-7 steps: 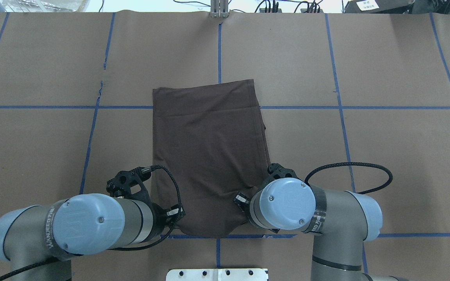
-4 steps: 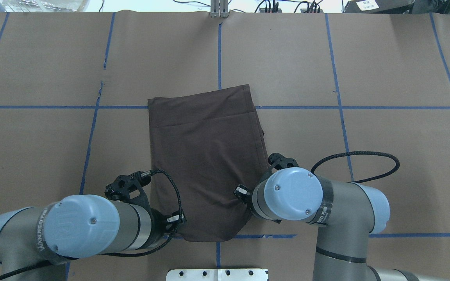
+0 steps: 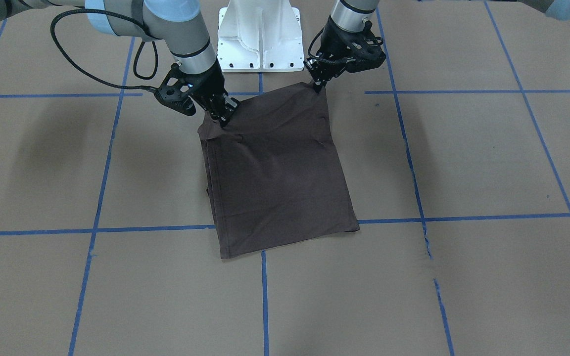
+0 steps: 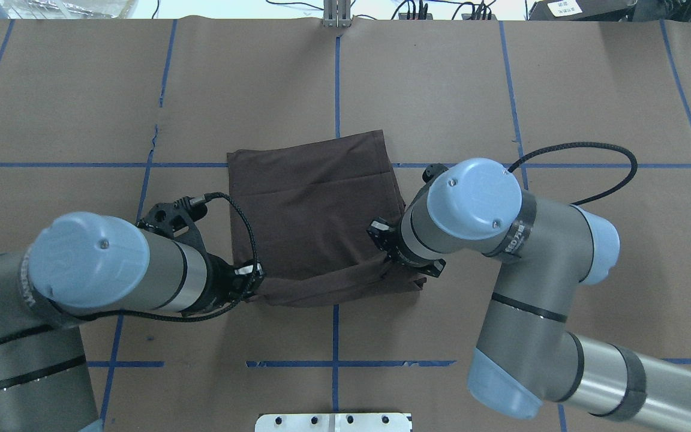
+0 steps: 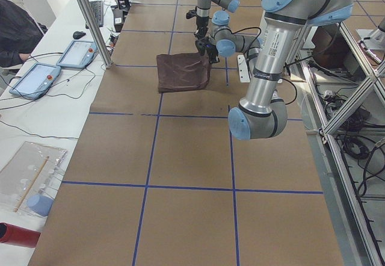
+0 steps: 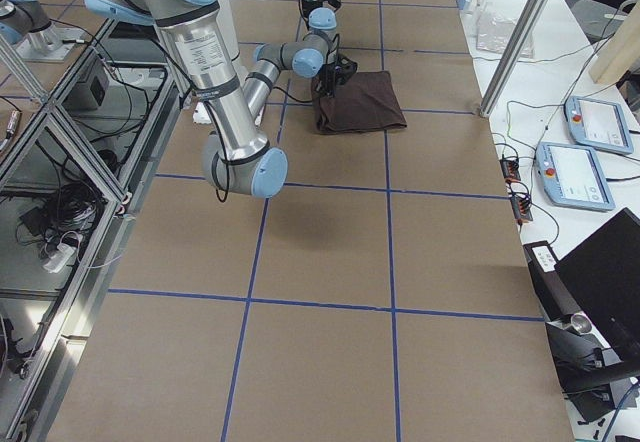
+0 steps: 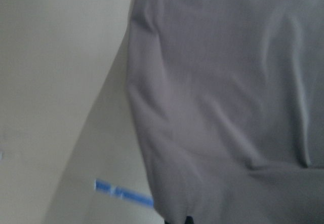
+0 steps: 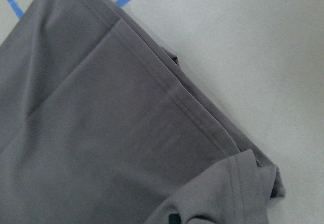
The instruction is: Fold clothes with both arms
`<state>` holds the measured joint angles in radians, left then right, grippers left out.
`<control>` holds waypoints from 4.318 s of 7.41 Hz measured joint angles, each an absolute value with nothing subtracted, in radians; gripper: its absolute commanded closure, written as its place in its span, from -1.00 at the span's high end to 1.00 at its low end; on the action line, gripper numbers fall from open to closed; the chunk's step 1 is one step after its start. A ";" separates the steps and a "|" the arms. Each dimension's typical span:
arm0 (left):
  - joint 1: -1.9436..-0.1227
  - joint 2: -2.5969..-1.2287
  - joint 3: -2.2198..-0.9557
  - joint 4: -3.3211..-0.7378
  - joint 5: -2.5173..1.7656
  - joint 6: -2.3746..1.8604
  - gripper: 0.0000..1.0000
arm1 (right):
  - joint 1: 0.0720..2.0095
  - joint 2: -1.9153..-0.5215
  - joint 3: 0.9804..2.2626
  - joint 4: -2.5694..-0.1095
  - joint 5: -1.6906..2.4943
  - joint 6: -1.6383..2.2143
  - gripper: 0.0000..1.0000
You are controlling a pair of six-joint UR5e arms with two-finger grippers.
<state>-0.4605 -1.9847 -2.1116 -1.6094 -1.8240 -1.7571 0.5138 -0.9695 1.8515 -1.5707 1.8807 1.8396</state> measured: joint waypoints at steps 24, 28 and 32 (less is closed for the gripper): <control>-1.464 -1.542 -1.763 -1.765 -2.182 -0.026 1.00 | 1.370 -1.421 1.816 -1.802 2.263 0.154 1.00; -1.513 -1.509 -1.695 -1.680 -2.205 0.104 1.00 | 1.511 -1.529 1.763 -1.803 2.372 0.075 1.00; -1.541 -1.562 -1.594 -1.647 -2.288 0.152 1.00 | 1.614 -1.559 1.694 -1.802 2.411 -0.054 1.00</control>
